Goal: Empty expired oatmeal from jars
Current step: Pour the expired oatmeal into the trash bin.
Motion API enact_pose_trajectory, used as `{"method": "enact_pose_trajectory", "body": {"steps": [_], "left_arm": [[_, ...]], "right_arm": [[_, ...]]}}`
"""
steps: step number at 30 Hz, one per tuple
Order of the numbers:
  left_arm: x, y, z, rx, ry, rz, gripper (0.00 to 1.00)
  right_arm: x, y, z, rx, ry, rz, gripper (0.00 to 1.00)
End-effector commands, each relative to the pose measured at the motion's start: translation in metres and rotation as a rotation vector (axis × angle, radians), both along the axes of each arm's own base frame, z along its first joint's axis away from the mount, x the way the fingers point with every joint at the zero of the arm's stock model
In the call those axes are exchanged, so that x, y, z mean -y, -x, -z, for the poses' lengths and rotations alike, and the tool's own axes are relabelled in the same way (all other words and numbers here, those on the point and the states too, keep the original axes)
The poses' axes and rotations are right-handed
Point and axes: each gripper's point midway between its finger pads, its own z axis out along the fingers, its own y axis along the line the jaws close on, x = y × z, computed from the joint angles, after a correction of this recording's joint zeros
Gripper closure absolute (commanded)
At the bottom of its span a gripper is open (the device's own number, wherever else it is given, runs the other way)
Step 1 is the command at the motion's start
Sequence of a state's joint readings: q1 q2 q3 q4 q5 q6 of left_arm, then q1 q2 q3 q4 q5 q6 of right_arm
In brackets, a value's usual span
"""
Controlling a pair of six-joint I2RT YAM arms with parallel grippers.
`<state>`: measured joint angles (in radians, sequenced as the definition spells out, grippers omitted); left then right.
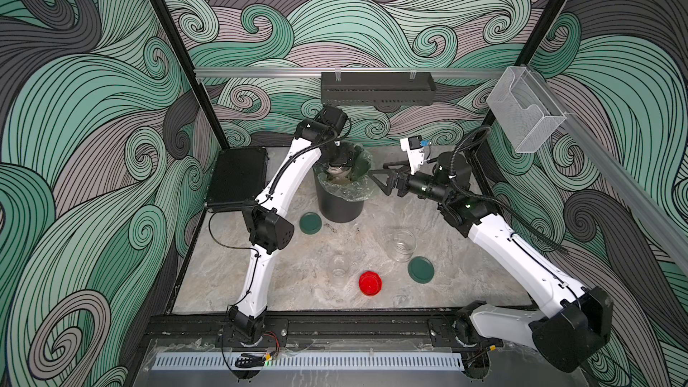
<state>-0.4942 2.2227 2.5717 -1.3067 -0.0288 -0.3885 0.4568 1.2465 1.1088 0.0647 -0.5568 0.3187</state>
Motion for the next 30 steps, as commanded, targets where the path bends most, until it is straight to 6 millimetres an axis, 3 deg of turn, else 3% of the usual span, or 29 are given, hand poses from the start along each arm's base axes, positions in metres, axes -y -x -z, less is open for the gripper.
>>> {"method": "enact_pose_trajectory", "body": {"steps": [1,7,12,18,30], "left_arm": [[0.002,0.01,-0.072,0.164,0.089,0.054,1.0],[0.01,0.021,-0.087,0.197,0.103,0.173,1.0],[0.011,0.026,-0.092,0.206,0.106,0.227,1.0],[0.01,0.034,-0.103,0.235,0.104,0.286,1.0],[0.015,0.048,-0.122,0.262,0.185,0.373,1.0]], "right_arm": [[-0.003,0.009,-0.035,0.332,0.083,-0.06,0.04],[-0.007,0.009,-0.031,0.716,0.324,-0.127,0.01],[-0.012,-0.001,-0.013,0.896,0.481,-0.181,0.01],[-0.022,-0.026,0.002,0.929,0.546,-0.218,0.01],[-0.047,-0.063,0.005,0.945,0.511,-0.251,0.01]]}}
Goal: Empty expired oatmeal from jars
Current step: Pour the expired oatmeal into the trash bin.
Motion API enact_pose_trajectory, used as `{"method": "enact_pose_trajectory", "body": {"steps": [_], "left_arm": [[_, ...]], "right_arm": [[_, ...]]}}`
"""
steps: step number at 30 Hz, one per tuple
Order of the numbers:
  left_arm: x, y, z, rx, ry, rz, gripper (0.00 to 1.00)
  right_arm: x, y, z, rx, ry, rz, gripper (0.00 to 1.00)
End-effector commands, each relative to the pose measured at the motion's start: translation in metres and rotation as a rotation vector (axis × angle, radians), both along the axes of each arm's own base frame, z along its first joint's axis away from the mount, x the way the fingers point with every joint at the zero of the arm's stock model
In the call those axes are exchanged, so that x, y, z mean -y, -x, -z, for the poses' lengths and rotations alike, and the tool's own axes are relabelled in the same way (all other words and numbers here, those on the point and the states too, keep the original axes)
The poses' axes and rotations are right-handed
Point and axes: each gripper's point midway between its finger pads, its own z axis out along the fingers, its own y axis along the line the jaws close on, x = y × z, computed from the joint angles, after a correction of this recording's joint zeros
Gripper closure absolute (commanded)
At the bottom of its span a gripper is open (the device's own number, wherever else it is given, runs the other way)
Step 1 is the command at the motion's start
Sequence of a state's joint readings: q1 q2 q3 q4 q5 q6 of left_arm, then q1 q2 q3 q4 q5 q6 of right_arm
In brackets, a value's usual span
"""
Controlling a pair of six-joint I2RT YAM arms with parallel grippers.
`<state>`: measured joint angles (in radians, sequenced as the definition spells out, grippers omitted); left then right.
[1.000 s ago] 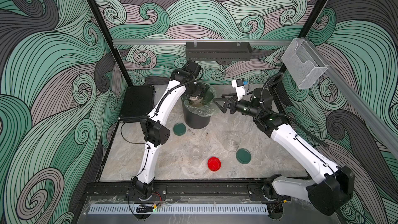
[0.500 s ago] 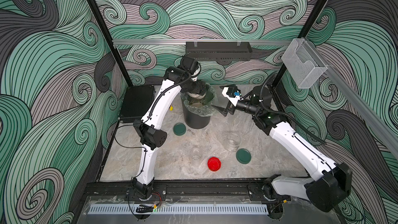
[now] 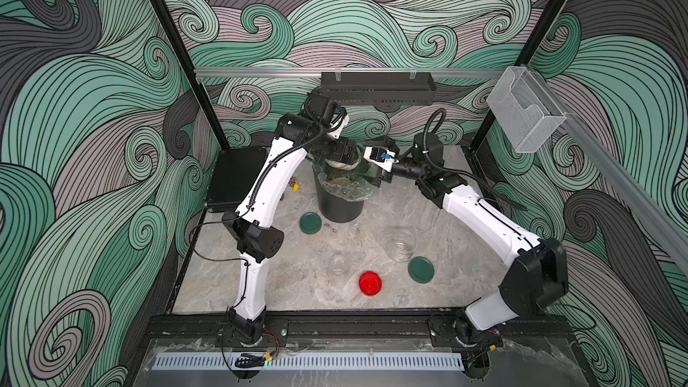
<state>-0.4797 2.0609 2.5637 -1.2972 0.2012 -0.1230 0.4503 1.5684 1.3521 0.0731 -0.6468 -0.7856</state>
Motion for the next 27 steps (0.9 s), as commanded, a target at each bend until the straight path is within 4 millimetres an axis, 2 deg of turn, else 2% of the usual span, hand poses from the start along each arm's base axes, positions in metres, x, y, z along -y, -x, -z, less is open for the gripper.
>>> {"method": "enact_pose_trajectory", "body": {"steps": [1,9,16,27], "left_arm": [[0.0,0.008,-0.044,0.102,0.09,0.038,1.0],[-0.001,0.008,-0.045,0.069,0.134,0.02,1.0],[-0.002,0.009,-0.051,0.041,0.194,0.011,1.0],[-0.004,0.01,-0.05,-0.009,0.24,-0.005,1.0]], "right_arm": [[-0.007,-0.002,-0.013,0.054,-0.028,-0.033,0.01],[-0.019,-0.01,-0.008,0.103,-0.027,-0.047,0.01],[-0.028,-0.019,-0.011,0.116,-0.074,-0.034,0.01],[-0.052,-0.025,-0.012,0.135,-0.109,-0.029,0.01]]}}
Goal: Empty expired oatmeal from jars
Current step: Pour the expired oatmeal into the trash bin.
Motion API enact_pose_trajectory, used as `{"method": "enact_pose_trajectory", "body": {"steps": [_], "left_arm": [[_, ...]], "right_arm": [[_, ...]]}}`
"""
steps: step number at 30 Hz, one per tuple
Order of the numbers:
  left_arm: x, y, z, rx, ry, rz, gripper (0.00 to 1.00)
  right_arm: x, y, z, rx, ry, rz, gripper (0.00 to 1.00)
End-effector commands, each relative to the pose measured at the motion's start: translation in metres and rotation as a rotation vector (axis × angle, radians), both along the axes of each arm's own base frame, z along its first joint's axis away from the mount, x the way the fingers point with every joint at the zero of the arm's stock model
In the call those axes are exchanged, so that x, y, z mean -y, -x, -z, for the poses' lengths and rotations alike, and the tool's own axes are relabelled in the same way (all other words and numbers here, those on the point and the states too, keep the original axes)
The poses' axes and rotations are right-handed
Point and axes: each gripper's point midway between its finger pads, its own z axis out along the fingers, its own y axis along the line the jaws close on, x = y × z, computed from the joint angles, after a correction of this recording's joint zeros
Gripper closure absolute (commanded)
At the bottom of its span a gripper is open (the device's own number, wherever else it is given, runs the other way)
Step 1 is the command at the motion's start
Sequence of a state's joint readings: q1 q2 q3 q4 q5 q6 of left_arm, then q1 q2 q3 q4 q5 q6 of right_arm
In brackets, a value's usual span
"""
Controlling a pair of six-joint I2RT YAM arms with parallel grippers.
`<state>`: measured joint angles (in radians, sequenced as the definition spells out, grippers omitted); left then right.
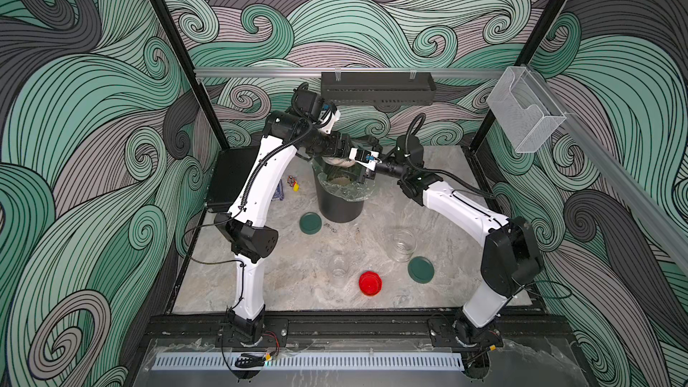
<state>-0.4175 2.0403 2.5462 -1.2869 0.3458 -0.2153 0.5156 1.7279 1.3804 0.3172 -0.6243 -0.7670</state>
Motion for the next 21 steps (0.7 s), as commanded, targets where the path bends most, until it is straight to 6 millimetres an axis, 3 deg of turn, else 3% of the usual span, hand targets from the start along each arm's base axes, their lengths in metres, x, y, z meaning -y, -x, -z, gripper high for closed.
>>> {"method": "enact_pose_trajectory", "body": {"steps": [1,8,15,21], "left_arm": [[0.003,0.009,-0.039,0.075,0.096,0.02,1.0],[0.001,0.012,-0.04,0.058,0.115,0.018,1.0],[-0.002,0.014,-0.042,0.049,0.125,0.007,1.0],[-0.003,0.014,-0.044,0.049,0.135,0.004,1.0]], "right_arm": [[-0.009,-0.005,-0.025,0.048,-0.057,0.017,0.01],[-0.014,-0.012,-0.027,0.047,-0.069,0.037,0.01],[-0.013,-0.022,-0.01,0.029,-0.026,0.081,0.01],[-0.016,-0.019,-0.007,-0.005,-0.029,0.057,0.16]]}}
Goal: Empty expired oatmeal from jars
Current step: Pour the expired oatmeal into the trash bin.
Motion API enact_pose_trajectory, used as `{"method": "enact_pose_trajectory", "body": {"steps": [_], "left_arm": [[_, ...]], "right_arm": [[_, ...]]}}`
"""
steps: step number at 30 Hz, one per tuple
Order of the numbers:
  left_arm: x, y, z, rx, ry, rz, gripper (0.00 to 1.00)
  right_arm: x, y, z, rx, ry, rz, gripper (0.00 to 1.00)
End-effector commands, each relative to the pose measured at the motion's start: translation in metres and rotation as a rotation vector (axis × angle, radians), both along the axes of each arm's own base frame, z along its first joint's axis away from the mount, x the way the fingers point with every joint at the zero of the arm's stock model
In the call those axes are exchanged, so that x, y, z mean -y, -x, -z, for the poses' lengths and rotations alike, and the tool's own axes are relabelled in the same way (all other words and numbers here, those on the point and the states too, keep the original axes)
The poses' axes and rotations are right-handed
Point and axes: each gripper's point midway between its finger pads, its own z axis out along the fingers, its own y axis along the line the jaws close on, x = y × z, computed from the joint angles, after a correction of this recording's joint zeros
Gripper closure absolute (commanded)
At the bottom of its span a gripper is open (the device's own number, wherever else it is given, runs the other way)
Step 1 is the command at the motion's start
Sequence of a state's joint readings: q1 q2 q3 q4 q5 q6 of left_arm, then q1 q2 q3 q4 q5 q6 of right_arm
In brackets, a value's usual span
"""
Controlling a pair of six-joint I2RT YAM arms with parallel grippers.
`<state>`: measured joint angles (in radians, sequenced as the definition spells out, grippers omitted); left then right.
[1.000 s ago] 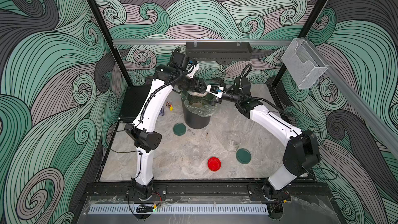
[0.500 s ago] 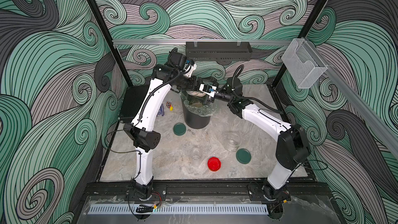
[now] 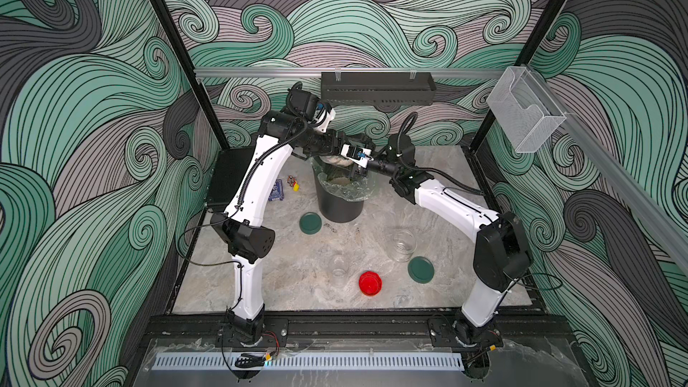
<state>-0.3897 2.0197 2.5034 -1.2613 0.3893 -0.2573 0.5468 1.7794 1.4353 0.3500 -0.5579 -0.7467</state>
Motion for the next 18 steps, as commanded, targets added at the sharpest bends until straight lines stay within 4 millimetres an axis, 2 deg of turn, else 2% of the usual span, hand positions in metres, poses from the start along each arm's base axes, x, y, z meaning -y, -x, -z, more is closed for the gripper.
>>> {"method": "enact_pose_trajectory", "body": {"steps": [1,8,10,13,18], "left_arm": [[0.0036,0.0163,-0.0427,0.081,0.087,0.03,1.0],[0.0084,0.019,-0.0461,0.07,0.123,0.044,1.0],[0.0101,0.0199,-0.0459,0.064,0.132,0.049,1.0],[0.0088,0.0209,-0.0449,0.06,0.128,0.047,1.0],[0.0028,0.0213,-0.0388,0.034,0.096,0.015,1.0]], "right_arm": [[-0.0012,-0.0069,-0.0023,-0.023,-0.01,0.016,0.18],[-0.0032,-0.0062,-0.0035,-0.055,-0.024,0.009,0.24],[-0.0037,-0.0069,-0.0024,-0.066,-0.027,0.01,0.19],[-0.0054,-0.0083,-0.0013,-0.076,-0.035,0.014,0.03],[-0.0094,-0.0094,0.0002,-0.119,-0.049,0.002,0.02]]}}
